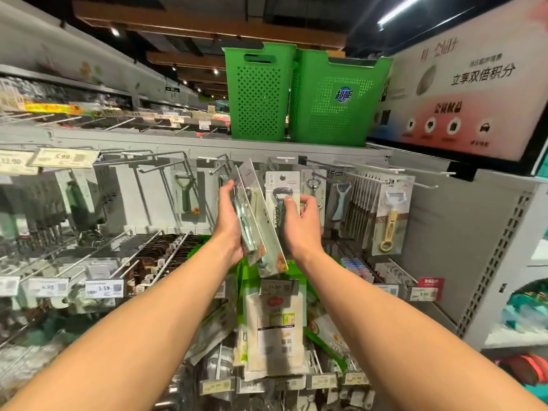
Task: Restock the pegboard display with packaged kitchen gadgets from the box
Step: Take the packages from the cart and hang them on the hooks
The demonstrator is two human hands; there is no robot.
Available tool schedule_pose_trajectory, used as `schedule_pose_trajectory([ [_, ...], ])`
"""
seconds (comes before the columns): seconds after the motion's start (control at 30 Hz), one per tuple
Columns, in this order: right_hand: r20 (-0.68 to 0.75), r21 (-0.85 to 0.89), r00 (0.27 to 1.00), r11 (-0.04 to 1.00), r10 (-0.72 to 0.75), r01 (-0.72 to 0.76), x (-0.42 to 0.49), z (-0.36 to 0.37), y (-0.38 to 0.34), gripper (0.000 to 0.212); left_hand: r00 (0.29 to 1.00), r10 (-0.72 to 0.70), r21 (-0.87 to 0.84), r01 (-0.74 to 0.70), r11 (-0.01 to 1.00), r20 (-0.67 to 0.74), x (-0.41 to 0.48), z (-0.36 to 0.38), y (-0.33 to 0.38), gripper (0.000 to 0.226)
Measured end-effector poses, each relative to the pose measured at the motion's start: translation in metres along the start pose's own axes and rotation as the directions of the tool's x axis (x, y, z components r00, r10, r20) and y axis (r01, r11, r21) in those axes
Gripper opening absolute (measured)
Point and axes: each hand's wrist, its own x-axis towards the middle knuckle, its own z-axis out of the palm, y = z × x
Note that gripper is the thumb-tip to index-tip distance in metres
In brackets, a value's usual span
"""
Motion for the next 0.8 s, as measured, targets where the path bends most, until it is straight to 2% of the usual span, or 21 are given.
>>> schedule_pose_trajectory([
  [0.2,-0.002,-0.011,1.000,1.000,0.016,-0.016,0.011,0.003,0.003,0.026,1.000,-0.005,0.045,0.004,0.999,0.004,0.013,-0.004,0.001,0.074],
  [0.43,0.004,-0.054,0.999,0.998,0.031,-0.031,0.029,0.008,0.009,0.037,1.000,0.005,0.110,-0.007,0.994,0.019,0.037,-0.012,-0.001,0.074],
  [0.6,0.002,-0.029,1.000,0.999,0.032,-0.031,0.049,0.019,0.024,0.027,1.000,0.026,0.182,-0.027,0.983,0.009,0.061,-0.021,-0.007,0.071],
  [0.8,0.001,-0.043,0.999,0.998,0.035,-0.035,0.076,0.028,0.036,0.028,0.998,0.028,0.180,-0.018,0.983,-0.054,0.093,-0.027,-0.013,0.080],
])
